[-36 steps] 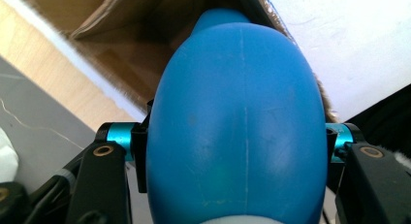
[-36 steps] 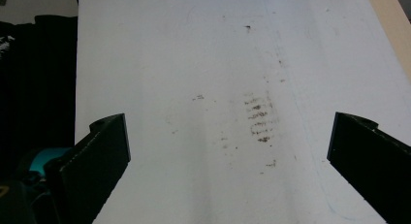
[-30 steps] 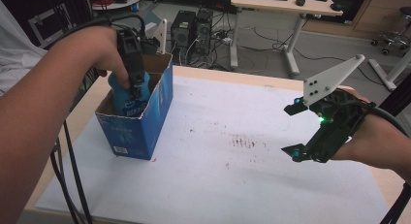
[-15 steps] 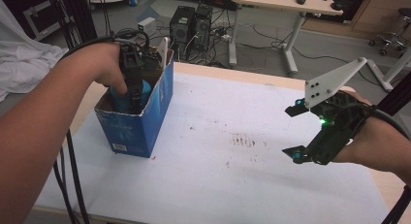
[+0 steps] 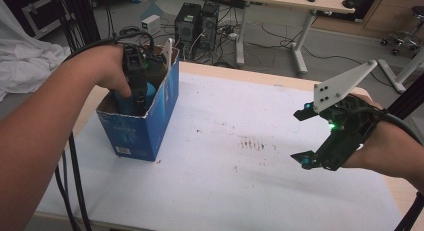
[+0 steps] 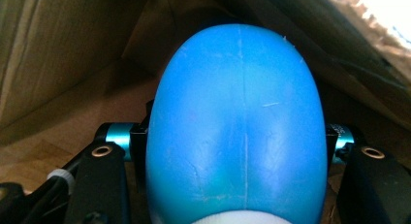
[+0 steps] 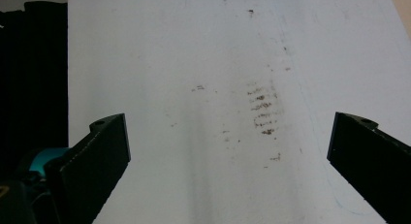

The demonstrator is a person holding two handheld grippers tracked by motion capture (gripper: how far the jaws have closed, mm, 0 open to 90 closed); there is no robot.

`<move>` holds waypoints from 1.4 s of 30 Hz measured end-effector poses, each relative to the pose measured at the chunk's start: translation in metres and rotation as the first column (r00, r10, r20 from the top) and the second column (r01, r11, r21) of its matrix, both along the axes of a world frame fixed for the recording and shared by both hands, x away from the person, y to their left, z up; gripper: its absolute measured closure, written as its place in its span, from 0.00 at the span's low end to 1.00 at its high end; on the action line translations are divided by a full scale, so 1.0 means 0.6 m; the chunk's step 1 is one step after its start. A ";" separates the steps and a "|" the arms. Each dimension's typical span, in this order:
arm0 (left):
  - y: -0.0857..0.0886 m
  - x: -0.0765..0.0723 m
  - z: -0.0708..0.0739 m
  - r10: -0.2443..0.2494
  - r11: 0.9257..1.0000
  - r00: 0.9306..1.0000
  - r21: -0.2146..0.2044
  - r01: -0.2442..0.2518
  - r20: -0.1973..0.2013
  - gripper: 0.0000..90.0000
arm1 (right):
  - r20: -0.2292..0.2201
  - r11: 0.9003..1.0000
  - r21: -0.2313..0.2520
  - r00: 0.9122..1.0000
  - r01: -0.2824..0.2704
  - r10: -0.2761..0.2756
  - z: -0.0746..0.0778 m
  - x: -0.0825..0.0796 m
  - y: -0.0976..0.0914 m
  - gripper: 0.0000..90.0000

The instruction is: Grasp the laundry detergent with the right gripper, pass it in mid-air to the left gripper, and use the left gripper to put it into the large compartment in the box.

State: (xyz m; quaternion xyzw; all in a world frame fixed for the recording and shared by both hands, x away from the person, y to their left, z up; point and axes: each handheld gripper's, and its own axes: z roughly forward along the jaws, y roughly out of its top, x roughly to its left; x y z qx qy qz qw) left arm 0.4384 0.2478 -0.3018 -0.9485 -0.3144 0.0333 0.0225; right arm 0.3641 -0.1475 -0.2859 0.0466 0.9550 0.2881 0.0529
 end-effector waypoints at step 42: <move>-0.045 -0.041 0.158 -0.114 0.993 0.989 -0.010 0.115 0.091 0.21 | -0.059 0.997 -0.076 0.998 -0.013 0.008 0.025 0.018 -0.023 0.01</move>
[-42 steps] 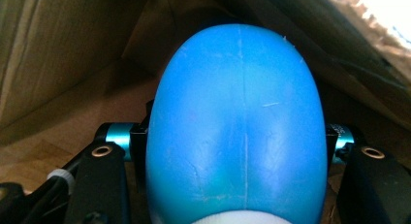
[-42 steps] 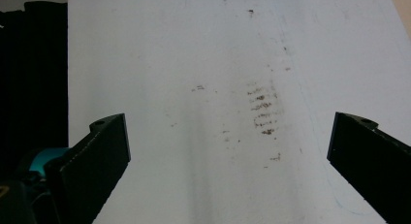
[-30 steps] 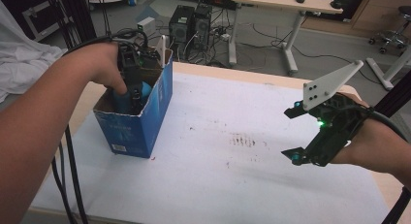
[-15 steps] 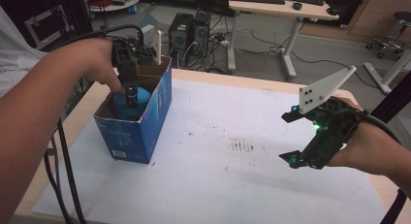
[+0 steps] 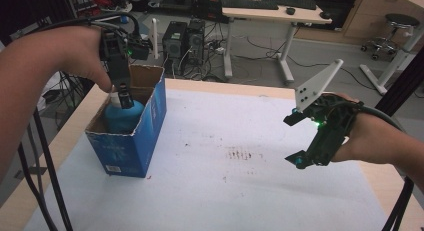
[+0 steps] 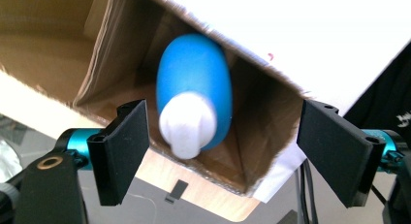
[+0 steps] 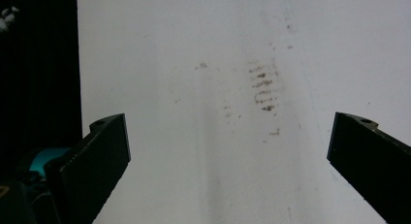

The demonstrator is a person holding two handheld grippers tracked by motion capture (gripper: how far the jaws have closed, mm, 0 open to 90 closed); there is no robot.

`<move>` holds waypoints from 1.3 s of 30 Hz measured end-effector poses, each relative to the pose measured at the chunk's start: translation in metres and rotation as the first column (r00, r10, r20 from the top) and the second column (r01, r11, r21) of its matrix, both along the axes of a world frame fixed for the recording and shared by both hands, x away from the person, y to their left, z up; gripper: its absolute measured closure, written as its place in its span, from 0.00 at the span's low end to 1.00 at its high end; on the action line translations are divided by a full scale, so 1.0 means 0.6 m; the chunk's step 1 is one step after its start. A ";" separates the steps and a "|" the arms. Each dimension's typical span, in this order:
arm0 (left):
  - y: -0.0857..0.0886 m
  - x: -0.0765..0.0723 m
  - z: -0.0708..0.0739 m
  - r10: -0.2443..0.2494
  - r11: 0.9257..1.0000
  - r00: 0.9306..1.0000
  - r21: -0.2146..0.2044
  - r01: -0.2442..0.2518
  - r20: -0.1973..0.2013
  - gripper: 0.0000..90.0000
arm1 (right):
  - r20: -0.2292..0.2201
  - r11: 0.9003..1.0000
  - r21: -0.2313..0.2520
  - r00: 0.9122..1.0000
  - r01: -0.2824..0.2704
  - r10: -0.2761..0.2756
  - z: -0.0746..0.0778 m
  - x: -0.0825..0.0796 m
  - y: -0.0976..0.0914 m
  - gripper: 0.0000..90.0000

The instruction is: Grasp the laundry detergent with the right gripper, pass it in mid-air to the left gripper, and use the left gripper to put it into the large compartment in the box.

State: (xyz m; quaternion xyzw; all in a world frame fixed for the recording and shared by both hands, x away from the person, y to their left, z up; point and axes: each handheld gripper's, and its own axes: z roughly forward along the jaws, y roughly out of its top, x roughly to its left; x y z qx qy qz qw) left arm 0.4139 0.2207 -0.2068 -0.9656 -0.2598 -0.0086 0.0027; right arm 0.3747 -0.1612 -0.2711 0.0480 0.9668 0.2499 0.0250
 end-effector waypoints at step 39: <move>-0.165 0.020 -0.052 -0.334 0.941 0.939 -0.085 0.328 -0.079 0.02 | -0.033 0.938 -0.342 0.999 -0.050 0.041 0.011 0.060 -0.030 0.01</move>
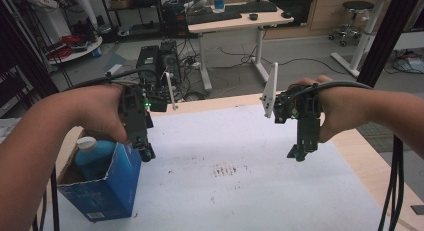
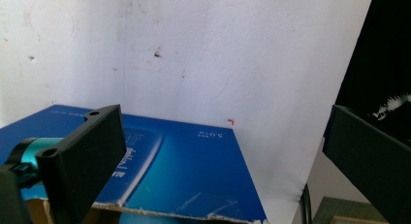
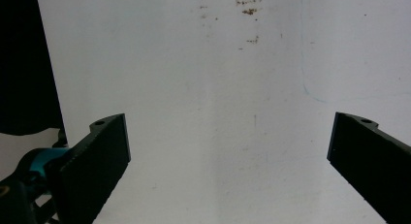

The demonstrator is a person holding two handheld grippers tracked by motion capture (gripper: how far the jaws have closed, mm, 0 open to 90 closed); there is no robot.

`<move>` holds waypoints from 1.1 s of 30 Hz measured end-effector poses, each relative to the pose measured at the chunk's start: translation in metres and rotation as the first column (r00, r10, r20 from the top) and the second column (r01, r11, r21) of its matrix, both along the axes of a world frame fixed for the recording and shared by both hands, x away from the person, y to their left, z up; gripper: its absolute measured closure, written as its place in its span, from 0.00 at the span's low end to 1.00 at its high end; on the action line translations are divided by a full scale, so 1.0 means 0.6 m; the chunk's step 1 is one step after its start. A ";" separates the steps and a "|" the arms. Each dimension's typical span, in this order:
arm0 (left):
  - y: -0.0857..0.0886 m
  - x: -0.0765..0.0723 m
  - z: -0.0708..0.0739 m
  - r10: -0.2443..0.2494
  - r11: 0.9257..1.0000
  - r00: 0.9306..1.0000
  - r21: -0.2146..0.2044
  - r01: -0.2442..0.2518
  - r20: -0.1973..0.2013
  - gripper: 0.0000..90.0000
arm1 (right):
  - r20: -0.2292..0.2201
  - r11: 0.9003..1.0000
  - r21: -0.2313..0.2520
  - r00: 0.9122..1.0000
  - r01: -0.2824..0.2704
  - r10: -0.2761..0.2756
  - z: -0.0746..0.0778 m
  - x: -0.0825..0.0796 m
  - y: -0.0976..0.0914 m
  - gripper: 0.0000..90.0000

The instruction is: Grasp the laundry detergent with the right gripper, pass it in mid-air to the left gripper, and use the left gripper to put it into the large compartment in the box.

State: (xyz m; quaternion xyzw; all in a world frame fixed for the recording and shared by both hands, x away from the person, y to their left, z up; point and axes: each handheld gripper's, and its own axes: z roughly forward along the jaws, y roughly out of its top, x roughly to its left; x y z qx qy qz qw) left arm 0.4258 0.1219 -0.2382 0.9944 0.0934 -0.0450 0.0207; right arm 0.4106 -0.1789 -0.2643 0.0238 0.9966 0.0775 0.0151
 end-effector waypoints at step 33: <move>-0.013 -0.006 -0.009 -0.029 1.000 1.000 0.002 0.029 0.002 0.02 | 0.009 1.000 -0.017 1.000 -0.017 0.017 -0.001 0.000 0.007 0.01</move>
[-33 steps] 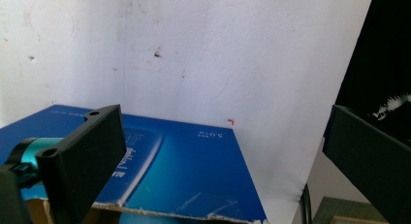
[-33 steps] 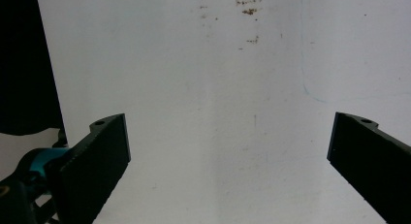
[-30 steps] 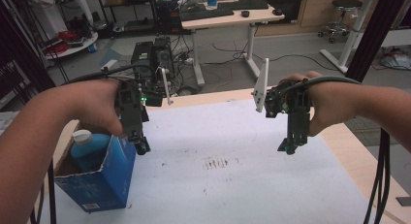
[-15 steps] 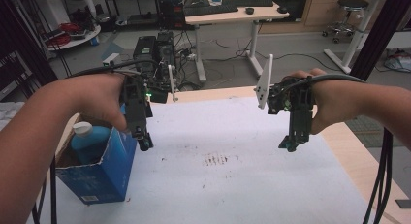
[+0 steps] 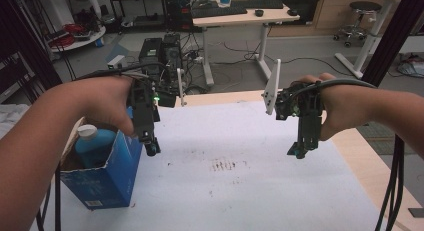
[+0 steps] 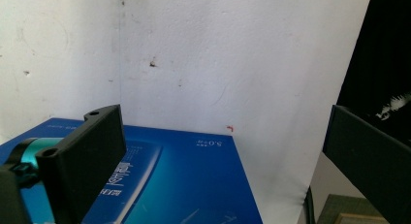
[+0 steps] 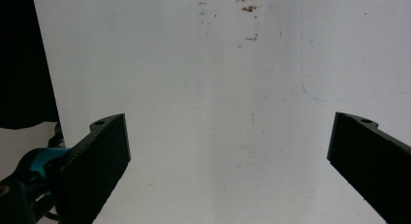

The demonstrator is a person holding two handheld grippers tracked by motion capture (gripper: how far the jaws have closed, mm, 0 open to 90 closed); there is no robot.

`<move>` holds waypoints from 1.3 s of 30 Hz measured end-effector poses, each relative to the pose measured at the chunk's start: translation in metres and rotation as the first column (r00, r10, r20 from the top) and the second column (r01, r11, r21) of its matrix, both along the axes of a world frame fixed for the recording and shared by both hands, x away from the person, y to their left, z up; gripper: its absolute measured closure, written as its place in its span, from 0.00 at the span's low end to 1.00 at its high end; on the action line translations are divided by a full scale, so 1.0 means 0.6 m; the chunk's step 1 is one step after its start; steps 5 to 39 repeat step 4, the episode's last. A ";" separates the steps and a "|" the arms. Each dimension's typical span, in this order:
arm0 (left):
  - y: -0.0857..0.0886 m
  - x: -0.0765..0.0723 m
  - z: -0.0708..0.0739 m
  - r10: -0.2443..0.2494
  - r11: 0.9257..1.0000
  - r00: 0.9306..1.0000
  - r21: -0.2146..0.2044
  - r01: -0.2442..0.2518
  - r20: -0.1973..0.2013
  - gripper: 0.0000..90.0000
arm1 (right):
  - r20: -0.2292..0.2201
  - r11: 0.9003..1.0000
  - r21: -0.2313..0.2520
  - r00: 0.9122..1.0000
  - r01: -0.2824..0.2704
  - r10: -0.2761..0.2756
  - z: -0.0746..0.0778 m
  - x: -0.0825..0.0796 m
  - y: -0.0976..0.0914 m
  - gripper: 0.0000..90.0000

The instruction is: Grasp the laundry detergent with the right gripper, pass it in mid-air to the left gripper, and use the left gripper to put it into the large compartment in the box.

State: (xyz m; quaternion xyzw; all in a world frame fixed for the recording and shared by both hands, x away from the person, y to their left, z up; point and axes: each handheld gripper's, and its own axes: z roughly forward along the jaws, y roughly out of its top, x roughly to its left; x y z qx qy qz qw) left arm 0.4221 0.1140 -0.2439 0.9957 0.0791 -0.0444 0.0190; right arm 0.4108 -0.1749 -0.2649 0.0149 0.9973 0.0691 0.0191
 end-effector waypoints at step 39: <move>0.000 -0.002 -0.001 -0.002 1.000 1.000 -0.001 0.002 -0.007 0.02 | 0.003 1.000 0.000 1.000 0.000 0.000 0.002 -0.003 0.002 0.01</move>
